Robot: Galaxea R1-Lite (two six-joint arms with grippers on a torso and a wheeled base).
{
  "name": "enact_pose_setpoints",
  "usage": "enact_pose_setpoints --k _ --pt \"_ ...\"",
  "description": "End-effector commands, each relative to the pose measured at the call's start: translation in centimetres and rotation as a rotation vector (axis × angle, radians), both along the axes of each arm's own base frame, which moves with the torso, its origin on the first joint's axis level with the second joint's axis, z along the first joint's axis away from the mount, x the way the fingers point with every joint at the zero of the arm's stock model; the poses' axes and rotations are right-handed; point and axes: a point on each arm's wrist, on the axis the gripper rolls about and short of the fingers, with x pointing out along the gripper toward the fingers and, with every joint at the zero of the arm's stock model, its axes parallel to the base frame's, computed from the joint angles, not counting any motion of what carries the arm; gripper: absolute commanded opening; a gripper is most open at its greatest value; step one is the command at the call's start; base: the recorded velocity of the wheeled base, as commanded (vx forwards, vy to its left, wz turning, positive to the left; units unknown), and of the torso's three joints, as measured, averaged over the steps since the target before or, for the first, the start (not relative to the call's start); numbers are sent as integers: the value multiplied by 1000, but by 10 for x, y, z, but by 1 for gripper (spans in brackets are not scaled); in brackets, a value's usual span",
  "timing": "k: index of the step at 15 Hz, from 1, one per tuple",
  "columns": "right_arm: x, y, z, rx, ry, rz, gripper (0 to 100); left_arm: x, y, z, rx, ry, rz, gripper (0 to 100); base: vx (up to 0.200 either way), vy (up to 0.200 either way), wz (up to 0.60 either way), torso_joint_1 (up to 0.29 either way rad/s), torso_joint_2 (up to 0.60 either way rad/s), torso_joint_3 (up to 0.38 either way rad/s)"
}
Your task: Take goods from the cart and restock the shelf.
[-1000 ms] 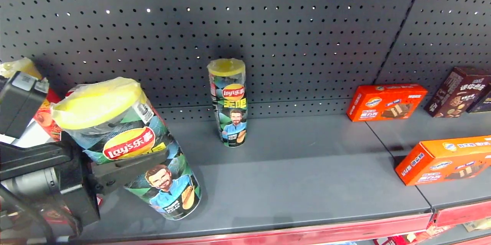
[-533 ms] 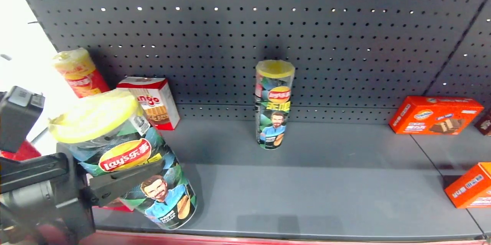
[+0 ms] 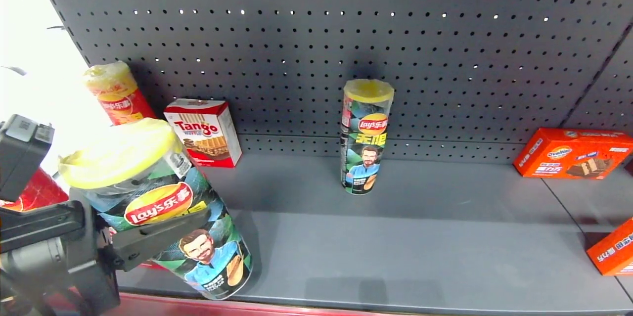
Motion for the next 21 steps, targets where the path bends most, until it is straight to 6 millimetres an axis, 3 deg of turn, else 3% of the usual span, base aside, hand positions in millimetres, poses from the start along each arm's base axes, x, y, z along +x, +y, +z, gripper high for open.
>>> enact_pose_setpoints --k 1,7,8,9,10,11,18,21 --pt "0 0 0 0 1 0 100 0 0 0 0 -1 0 0 0 0 0 0 0 0" --pt "1 0 2 -8 7 10 100 1 4 0 -1 -2 25 0 0 0 0 0 0 0" --pt "-6 1 36 -12 -64 32 100 2 4 3 -4 -12 25 0 0 0 0 0 0 0" --pt "6 1 88 -6 4 99 100 2 3 4 -5 -18 18 0 0 0 0 0 0 0" --pt "12 2 113 -16 -3 167 100 2 3 5 -5 -22 18 0 0 0 0 0 0 0" --pt "13 3 124 -44 -14 228 100 2 3 5 -3 -24 16 0 0 0 0 0 0 0" --pt "77 17 145 -106 105 476 100 2 1 8 -6 -33 3 0 0 0 0 0 0 0" --pt "120 32 163 -113 181 529 100 1 -3 11 -6 -38 -18 0 0 0 0 0 0 0"
